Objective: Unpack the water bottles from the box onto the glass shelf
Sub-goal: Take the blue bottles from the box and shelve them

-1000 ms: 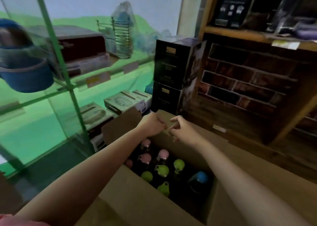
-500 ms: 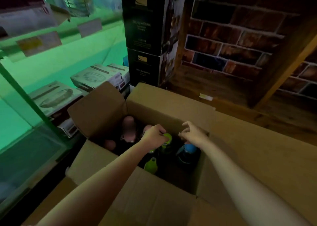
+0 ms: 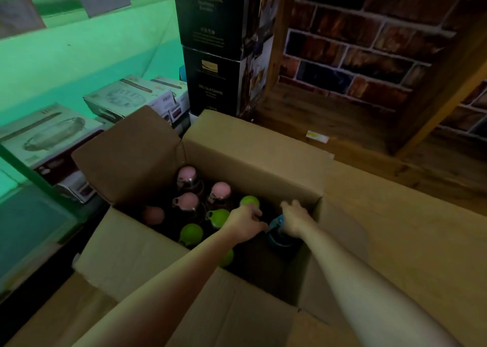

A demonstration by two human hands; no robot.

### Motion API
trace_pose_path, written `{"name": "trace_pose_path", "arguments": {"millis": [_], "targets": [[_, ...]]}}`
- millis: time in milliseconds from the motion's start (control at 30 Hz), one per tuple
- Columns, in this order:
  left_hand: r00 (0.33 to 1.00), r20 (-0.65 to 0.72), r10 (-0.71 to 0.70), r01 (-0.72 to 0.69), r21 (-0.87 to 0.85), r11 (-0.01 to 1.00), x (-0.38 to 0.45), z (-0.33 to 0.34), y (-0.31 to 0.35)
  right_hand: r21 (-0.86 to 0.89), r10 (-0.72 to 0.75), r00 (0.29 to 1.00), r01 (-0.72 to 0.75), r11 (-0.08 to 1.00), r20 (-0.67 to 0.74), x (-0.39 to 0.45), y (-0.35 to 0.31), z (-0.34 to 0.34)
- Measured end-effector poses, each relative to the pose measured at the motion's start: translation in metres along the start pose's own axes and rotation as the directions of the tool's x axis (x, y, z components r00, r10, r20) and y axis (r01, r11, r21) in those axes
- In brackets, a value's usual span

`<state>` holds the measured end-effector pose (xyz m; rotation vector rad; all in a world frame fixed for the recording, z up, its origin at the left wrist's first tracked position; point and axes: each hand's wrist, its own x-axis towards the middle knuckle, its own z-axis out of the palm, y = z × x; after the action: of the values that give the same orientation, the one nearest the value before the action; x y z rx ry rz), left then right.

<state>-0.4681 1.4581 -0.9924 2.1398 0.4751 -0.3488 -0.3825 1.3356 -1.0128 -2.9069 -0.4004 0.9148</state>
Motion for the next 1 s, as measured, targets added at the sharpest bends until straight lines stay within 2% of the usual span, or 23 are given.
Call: {"name": "trace_pose_path", "arguments": {"millis": [167, 433, 733, 867, 1000], "targets": [[1.000, -0.019, 0.022, -0.022, 0.006, 1.000, 0.001, -0.009, 0.001, -0.163, 0.035, 0.995, -0.020, 0.986, 0.090, 0.011, 0.004, 0.013], [0.999, -0.035, 0.018, -0.018, 0.012, 1.000, 0.008, -0.009, -0.007, -0.346, 0.030, 0.999, -0.015, 0.938, 0.038, 0.016, -0.005, 0.027], [1.000, -0.030, 0.010, -0.010, 0.010, 1.000, 0.006, -0.015, -0.006, -0.292, -0.057, 0.998, 0.058, 0.955, 0.014, -0.001, -0.019, 0.016], [0.999, -0.020, 0.036, -0.035, 0.049, 0.998, 0.002, -0.026, -0.001, -0.162, -0.131, 0.990, 0.122, 0.979, -0.050, -0.021, -0.034, -0.016], [1.000, -0.008, 0.008, -0.007, 0.071, 0.997, -0.005, -0.049, 0.010, -0.115, -0.184, 0.983, 0.184, 0.976, 0.007, -0.042, -0.051, -0.055]]}}
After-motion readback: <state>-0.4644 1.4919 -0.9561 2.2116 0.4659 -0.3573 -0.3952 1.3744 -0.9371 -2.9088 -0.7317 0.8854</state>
